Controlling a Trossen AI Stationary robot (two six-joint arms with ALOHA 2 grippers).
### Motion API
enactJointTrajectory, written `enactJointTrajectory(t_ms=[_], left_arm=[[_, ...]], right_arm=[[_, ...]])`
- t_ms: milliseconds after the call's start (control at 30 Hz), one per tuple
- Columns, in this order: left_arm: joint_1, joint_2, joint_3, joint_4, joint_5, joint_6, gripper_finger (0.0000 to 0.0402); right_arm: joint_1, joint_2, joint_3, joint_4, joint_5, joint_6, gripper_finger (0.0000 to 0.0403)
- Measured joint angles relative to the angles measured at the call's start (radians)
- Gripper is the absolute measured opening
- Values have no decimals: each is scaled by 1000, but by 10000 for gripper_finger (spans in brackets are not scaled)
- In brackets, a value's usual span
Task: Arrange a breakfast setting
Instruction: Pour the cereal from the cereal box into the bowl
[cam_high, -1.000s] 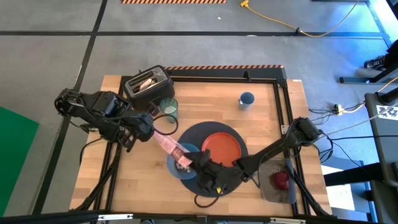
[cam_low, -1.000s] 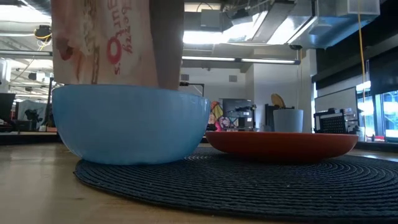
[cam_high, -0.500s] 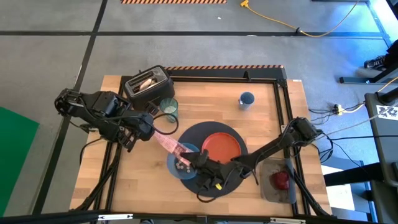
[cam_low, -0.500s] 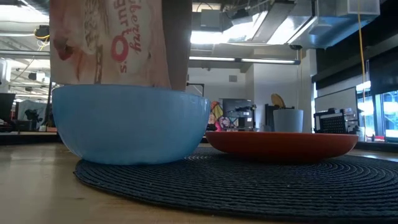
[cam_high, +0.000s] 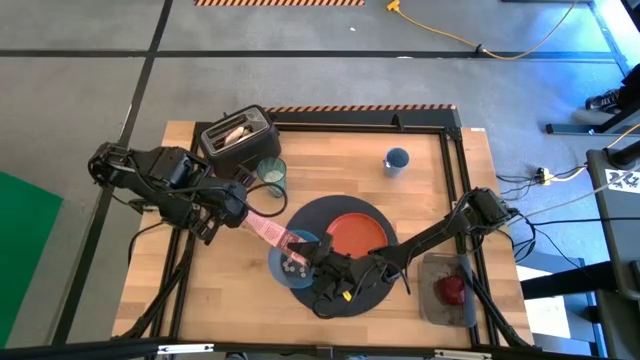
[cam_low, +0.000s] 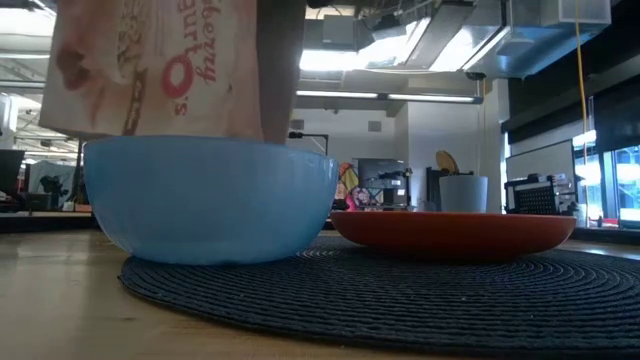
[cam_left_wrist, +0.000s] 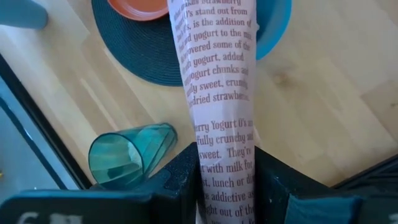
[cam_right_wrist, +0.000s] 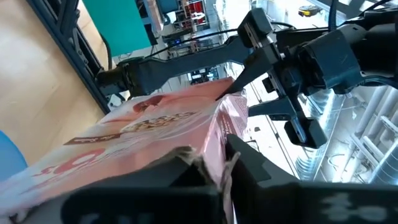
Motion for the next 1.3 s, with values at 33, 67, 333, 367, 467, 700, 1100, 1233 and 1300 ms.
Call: enactJointTrajectory(t_ms=[33, 67, 333, 367, 467, 700, 1100, 1233, 1300], left_arm=[[0, 0, 0, 0, 0, 0, 110], [0, 0, 0, -1, 0, 0, 110], [0, 0, 0, 0, -12, 0, 110], [0, 0, 0, 1, -12, -1, 110], [0, 0, 0, 2, -12, -1, 110], [-1, 0, 0, 13, -23, -21, 110], [0, 0, 8, 7, -34, -184, 194], [0, 0, 8, 8, -34, -215, 239], [0, 0, 8, 7, -33, -229, 256]], right_arm=[[0, 6, 0, 17, 1, -2, 7], [0, 12, 0, 28, 1, -5, 6], [0, 71, 0, 131, 24, -89, 1], [0, 78, 0, 154, 26, -104, 1], [1, 86, 0, 194, 27, -134, 1], [18, 86, 0, 251, 36, -181, 0], [26, 85, 0, 305, 53, -184, 0], [26, 85, -1, 358, 50, -215, 0], [26, 85, -1, 376, 43, -229, 0]])
